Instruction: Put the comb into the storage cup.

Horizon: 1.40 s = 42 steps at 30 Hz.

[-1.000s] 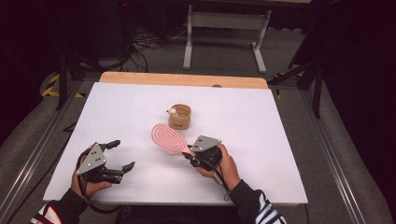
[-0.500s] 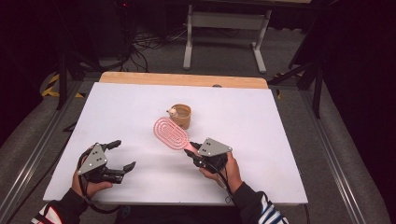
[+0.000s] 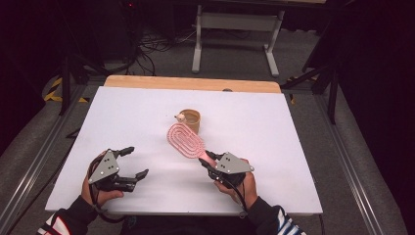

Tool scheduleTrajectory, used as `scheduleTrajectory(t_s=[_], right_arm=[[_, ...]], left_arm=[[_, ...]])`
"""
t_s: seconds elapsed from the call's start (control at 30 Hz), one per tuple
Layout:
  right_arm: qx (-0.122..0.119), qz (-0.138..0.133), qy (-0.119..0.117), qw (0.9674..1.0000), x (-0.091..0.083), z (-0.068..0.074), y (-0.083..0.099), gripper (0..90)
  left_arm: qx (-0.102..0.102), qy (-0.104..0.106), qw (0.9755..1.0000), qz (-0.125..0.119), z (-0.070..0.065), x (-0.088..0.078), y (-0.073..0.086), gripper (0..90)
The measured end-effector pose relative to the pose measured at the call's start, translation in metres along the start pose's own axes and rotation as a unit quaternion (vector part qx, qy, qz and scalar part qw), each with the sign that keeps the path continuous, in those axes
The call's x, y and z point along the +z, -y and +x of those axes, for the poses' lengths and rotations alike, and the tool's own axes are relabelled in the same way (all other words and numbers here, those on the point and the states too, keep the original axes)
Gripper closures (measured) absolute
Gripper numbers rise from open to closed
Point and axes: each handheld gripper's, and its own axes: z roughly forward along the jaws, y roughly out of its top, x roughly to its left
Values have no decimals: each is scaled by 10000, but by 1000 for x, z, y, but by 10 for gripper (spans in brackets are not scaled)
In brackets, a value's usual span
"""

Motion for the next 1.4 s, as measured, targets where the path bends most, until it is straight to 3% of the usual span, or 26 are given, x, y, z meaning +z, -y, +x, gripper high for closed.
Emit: scheduleTrajectory(t_s=[0.3, 0.4, 0.67, 0.97, 1.3, 1.4], right_arm=[[16, -144, 165, 9998, -2, 1, 0, 693], [41, -162, 210, 9996, -2, 1, 0, 693], [-8, -201, 306, 9993, -1, 5, 0, 693], [-84, -264, 395, 9988, 0, 11, 0, 693], [-164, -278, 438, 9985, 2, 17, -1, 694], [-150, -281, 516, 9982, 3, 17, -1, 694]], left_arm=[[-76, 301, 9989, -342, -6, 15, -26, 149], [-137, 436, 9978, -481, -14, 27, -42, 146], [-289, 652, 9965, -424, -28, 57, -61, 171], [-692, 921, 9924, -437, -33, 80, -70, 175], [-1016, 932, 9892, -493, -35, 92, -75, 192], [-1148, 981, 9867, -596, -35, 93, -76, 230]])
